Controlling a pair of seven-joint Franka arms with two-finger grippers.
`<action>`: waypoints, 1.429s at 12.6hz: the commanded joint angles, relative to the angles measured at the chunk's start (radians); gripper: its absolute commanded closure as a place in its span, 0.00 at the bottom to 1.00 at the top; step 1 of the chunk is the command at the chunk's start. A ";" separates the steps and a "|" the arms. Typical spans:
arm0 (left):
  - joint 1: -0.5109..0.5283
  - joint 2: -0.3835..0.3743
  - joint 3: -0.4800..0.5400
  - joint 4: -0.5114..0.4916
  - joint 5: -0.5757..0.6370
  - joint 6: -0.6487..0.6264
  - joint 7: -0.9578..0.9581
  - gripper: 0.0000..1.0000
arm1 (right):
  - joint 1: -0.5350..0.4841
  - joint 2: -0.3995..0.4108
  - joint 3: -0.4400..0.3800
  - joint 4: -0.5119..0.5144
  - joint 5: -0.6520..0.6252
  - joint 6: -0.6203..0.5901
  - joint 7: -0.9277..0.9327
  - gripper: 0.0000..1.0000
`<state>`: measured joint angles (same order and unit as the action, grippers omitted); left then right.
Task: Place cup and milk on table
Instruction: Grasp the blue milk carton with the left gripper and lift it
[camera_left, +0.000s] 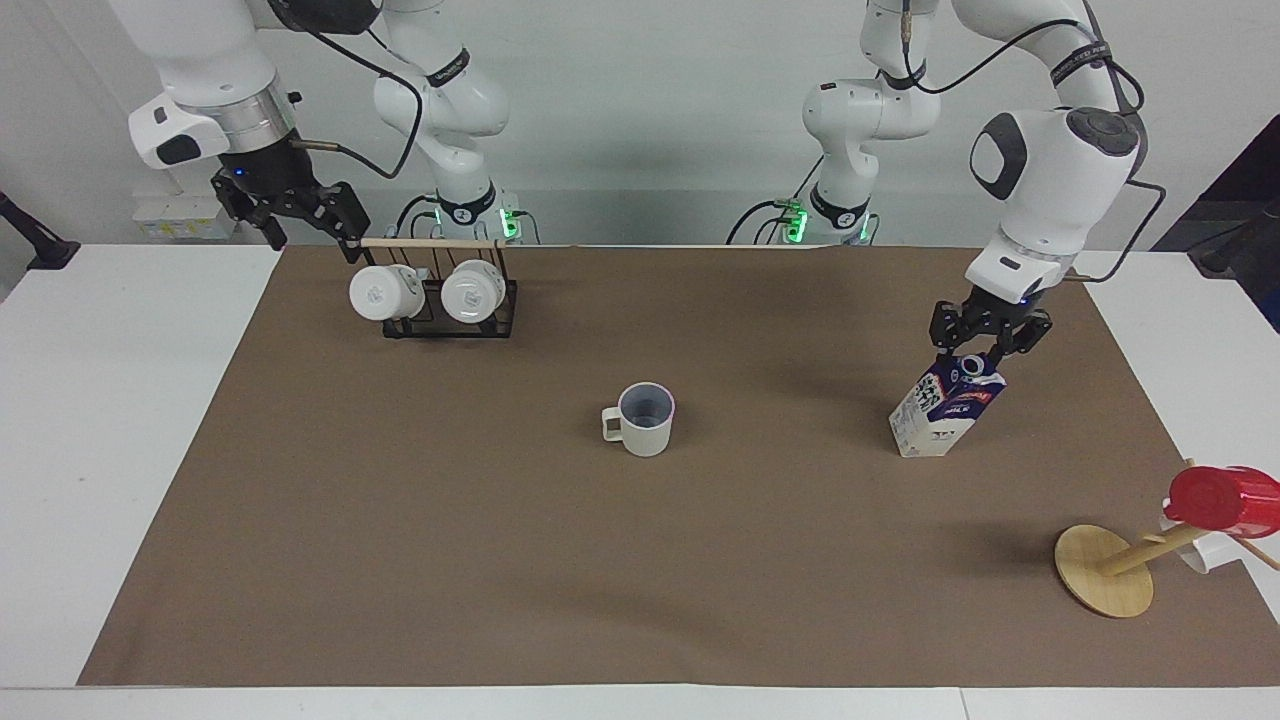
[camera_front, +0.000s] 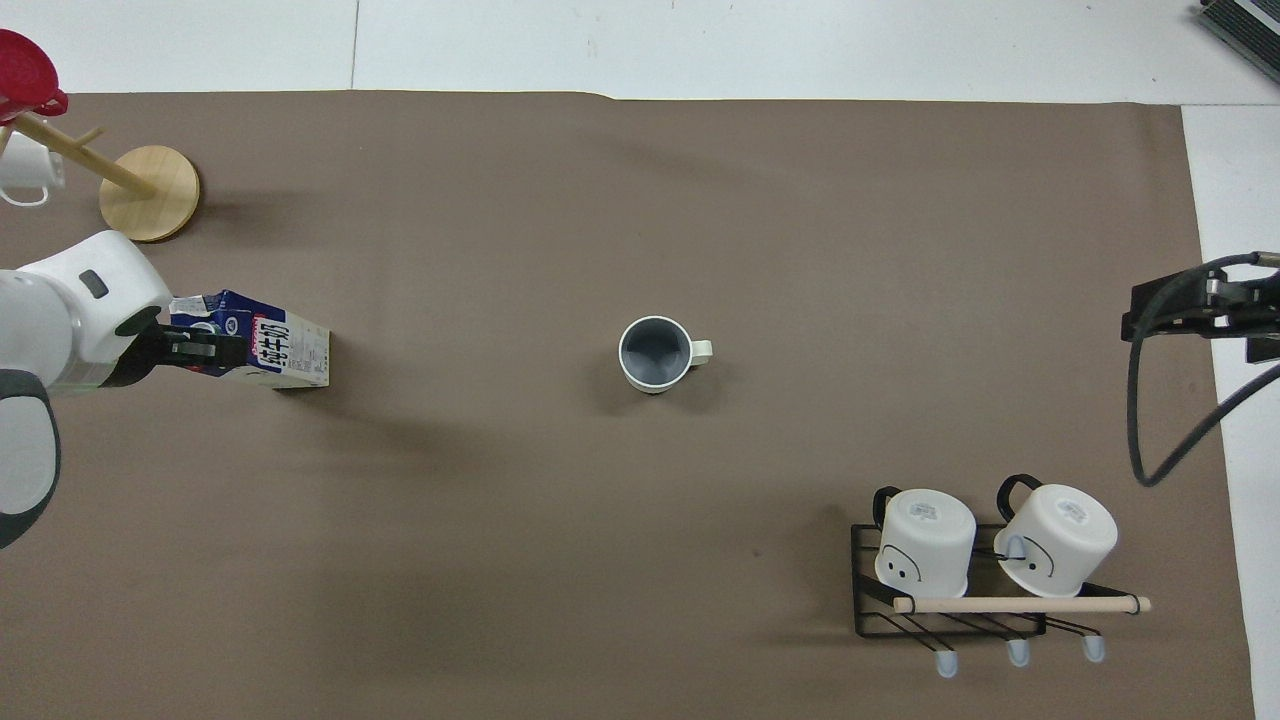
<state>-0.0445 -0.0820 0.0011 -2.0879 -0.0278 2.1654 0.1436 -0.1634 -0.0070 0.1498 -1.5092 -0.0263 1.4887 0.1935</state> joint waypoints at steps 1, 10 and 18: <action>0.005 -0.005 0.002 -0.018 0.017 0.019 -0.006 0.49 | -0.008 0.002 0.004 0.010 0.005 -0.019 -0.013 0.00; -0.011 0.008 -0.003 0.011 0.016 0.004 -0.062 0.56 | -0.008 0.002 0.004 0.010 0.005 -0.019 -0.013 0.00; -0.099 0.033 -0.004 0.146 -0.004 -0.104 -0.229 0.57 | -0.008 0.002 0.004 0.010 0.005 -0.019 -0.013 0.00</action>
<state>-0.0733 -0.0767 -0.0098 -2.0042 -0.0312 2.1072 0.0093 -0.1634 -0.0070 0.1497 -1.5092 -0.0263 1.4885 0.1935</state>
